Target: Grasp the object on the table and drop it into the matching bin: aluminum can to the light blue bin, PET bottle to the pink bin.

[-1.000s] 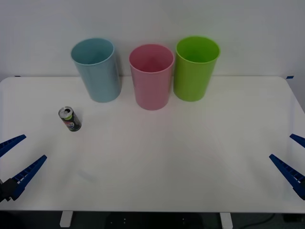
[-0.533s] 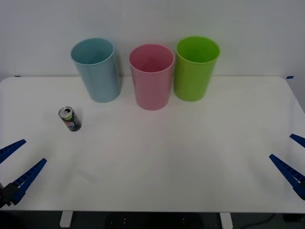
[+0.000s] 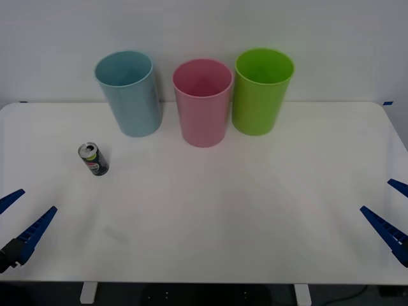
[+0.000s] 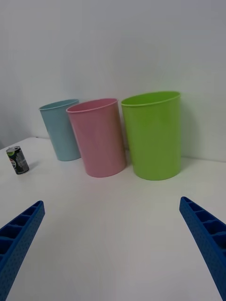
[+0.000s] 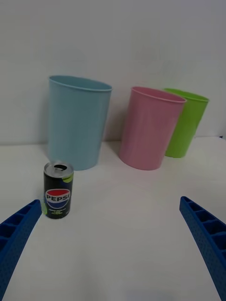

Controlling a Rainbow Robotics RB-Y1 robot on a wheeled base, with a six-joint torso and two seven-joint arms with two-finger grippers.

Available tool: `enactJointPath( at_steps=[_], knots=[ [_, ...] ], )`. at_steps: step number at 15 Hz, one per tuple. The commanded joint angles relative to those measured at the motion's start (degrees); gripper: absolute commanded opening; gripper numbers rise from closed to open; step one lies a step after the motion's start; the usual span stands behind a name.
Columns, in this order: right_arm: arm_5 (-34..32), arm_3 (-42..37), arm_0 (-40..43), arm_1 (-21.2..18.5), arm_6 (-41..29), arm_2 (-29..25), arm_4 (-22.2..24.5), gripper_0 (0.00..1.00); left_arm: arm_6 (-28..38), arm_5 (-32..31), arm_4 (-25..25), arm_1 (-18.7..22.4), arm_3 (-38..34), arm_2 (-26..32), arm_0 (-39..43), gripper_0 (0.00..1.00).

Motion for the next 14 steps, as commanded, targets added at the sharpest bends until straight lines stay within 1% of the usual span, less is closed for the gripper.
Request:
enactJointPath(
  at_steps=[1,3,5,8,13,14],
  knots=[
    [0.0,0.0,0.0,0.0,0.0,0.0,0.0,1.0,-0.07,4.1,-3.19,0.03,0.04,-0.5,-0.32,1.0],
    [0.0,0.0,0.0,0.0,0.0,0.0,0.0,1.0,-0.07,7.0,-5.3,0.03,0.04,-1.38,-0.85,1.0],
    [0.0,0.0,0.0,0.0,0.0,0.0,0.0,1.0,-0.25,8.67,-5.56,-0.06,1.62,-2.61,-1.99,1.0],
    [0.0,0.0,0.0,0.0,0.0,0.0,0.0,1.0,-1.57,8.67,-5.65,-0.06,7.6,-3.32,-5.95,1.0],
    [0.0,0.0,0.0,0.0,0.0,0.0,0.0,1.0,-9.13,9.11,-5.74,-0.06,18.06,-3.75,-12.8,1.0],
    [0.0,0.0,0.0,0.0,0.0,0.0,0.0,1.0,-9.57,9.46,-5.74,0.03,19.55,-3.84,-13.77,1.0]
  ],
)
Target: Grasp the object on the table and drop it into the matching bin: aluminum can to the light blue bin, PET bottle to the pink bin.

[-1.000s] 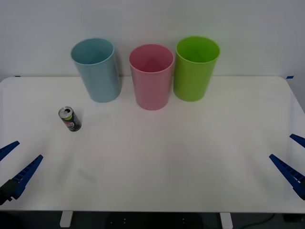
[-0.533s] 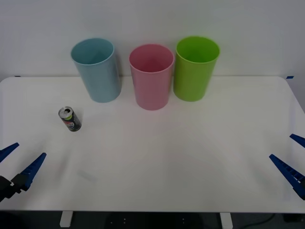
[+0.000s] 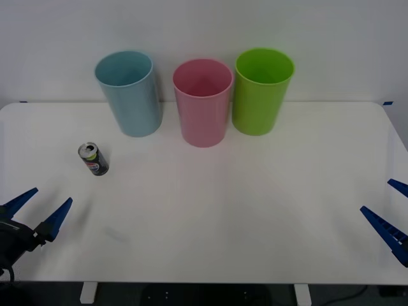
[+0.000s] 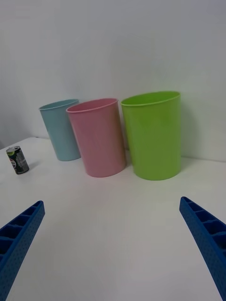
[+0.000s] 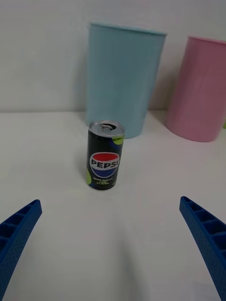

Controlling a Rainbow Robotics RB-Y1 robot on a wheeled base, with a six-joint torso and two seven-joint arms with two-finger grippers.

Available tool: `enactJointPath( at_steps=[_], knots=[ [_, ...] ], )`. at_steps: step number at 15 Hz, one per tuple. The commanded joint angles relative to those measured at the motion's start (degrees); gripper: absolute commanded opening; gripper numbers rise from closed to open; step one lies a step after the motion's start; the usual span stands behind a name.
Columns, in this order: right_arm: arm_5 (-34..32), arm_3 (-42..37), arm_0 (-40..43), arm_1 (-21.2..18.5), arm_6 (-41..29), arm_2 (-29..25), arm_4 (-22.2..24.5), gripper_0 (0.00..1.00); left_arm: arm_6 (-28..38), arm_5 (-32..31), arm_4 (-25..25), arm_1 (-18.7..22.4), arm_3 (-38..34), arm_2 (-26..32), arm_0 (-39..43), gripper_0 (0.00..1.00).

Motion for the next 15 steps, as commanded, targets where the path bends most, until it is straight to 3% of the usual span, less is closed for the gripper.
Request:
enactJointPath(
  at_steps=[1,6,15],
  knots=[
    [0.0,0.0,0.0,0.0,0.0,0.0,0.0,1.0,-1.8,0.98,-0.01,0.0,3.45,-0.19,-2.42,1.0],
    [0.0,0.0,0.0,0.0,0.0,0.0,0.0,1.0,-2.5,7.14,1.58,-0.53,4.06,-2.91,-4.36,1.0],
    [0.0,0.0,0.0,0.0,0.0,0.0,0.0,1.0,-4.26,10.74,0.96,-3.52,8.46,-4.85,-10.51,1.0]
  ],
)
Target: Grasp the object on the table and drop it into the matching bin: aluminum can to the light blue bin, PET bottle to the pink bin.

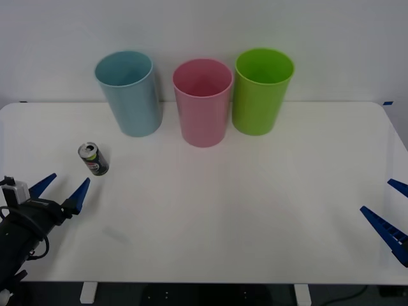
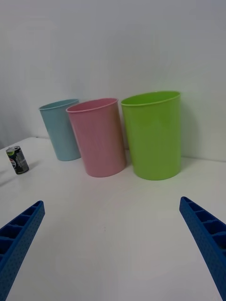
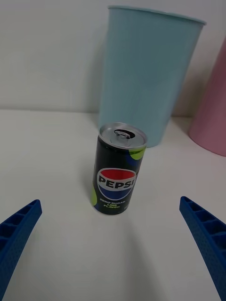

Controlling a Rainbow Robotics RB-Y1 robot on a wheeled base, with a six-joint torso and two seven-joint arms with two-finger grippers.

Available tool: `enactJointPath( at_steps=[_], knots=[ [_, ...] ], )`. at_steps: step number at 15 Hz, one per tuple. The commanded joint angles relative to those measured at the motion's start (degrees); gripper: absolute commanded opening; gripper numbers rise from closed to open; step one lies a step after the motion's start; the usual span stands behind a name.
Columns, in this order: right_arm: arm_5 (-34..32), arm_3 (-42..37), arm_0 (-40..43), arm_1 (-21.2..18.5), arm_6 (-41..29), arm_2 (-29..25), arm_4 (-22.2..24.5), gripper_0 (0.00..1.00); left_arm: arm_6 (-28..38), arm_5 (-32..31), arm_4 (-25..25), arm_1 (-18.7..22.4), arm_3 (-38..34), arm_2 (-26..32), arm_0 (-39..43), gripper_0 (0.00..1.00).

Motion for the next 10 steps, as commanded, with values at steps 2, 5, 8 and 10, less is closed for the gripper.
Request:
enactJointPath(
  at_steps=[2,5,8,10],
  knots=[
    [0.0,0.0,0.0,0.0,0.0,0.0,0.0,1.0,-1.2,2.49,-2.14,-1.94,0.01,-0.21,-1.68,1.0],
    [0.0,0.0,0.0,0.0,0.0,0.0,0.0,1.0,-2.35,4.25,-4.6,-2.73,0.1,-0.21,-2.73,1.0],
    [0.0,0.0,0.0,0.0,0.0,0.0,0.0,1.0,-7.09,4.42,-4.33,-2.73,4.23,-0.29,-5.46,1.0],
    [0.0,0.0,0.0,0.0,0.0,0.0,0.0,1.0,-8.41,4.6,-4.25,-2.73,7.05,-0.21,-7.48,1.0]
  ],
)
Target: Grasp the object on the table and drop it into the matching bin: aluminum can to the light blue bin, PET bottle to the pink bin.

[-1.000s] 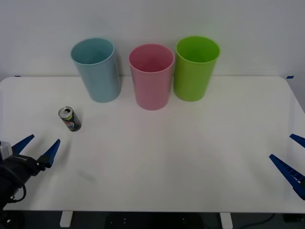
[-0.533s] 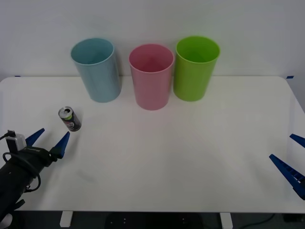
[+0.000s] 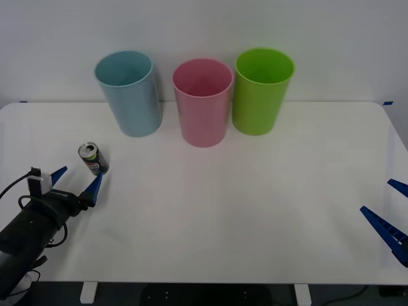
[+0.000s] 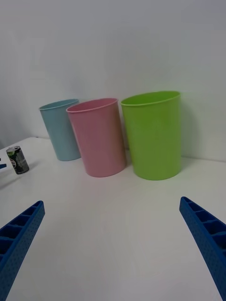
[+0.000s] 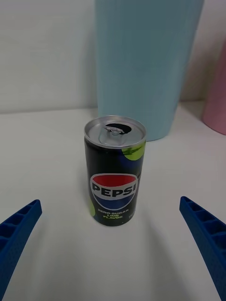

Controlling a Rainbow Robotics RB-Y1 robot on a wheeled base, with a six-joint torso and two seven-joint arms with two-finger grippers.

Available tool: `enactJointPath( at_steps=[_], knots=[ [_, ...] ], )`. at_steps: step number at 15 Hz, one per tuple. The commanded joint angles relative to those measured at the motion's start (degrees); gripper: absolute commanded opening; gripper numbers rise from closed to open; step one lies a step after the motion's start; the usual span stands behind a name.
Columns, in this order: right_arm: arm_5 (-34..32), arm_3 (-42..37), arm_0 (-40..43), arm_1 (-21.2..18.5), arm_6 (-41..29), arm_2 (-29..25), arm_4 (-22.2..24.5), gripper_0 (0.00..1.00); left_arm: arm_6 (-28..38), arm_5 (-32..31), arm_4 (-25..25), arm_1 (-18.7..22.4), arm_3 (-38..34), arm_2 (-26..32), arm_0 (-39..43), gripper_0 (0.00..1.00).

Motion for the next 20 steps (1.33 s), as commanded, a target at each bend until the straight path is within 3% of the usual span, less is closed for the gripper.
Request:
enactJointPath(
  at_steps=[1,5,20],
  knots=[
    [0.0,0.0,0.0,0.0,0.0,0.0,0.0,1.0,-1.24,0.43,0.08,-0.09,2.74,-0.01,-2.14,1.0],
    [0.0,0.0,0.0,0.0,0.0,0.0,0.0,1.0,-1.5,3.5,-0.01,-0.17,3.89,-1.59,-4.25,1.0],
    [0.0,0.0,0.0,0.0,0.0,0.0,0.0,1.0,-3.35,5.52,-2.64,-0.17,14.78,-1.42,-14.62,1.0]
  ],
)
